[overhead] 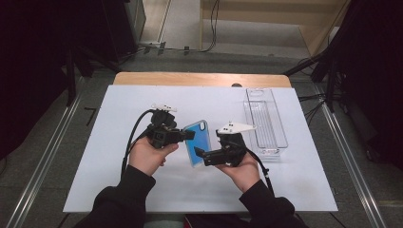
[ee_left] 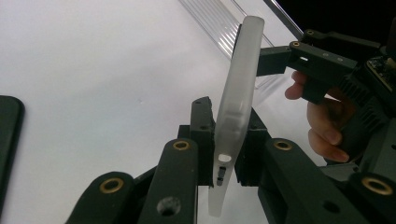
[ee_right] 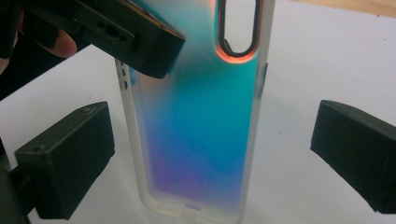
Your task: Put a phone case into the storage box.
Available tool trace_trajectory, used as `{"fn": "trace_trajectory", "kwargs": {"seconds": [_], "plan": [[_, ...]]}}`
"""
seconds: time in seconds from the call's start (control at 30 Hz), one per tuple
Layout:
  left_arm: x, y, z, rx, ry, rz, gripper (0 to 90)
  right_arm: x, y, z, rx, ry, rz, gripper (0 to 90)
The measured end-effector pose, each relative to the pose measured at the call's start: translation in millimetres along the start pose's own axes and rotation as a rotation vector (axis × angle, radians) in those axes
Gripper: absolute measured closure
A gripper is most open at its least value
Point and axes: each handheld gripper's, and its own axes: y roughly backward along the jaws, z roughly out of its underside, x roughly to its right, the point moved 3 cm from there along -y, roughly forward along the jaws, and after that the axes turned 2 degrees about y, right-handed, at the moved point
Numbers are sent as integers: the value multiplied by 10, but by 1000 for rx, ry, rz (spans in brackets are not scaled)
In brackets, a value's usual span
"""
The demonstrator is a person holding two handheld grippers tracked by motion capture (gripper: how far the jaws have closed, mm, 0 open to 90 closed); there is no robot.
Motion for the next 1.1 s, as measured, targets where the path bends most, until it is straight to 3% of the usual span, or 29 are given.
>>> {"fn": "trace_trajectory", "kwargs": {"seconds": [0.63, 0.77, 0.83, 1.1], "plan": [[109, -102, 31, -2, 16, 11, 811, -94, -133, 5, -20, 12, 49, 3], [137, -120, 39, -5, 10, 12, 811, -86, -143, 7, -17, 5, 63, 61], [143, -128, 41, -4, 6, 7, 810, -86, -139, 13, -13, 11, 44, 145], [145, -114, 38, -2, 2, 14, 806, -85, -117, 4, -14, 21, 37, 164]]}}
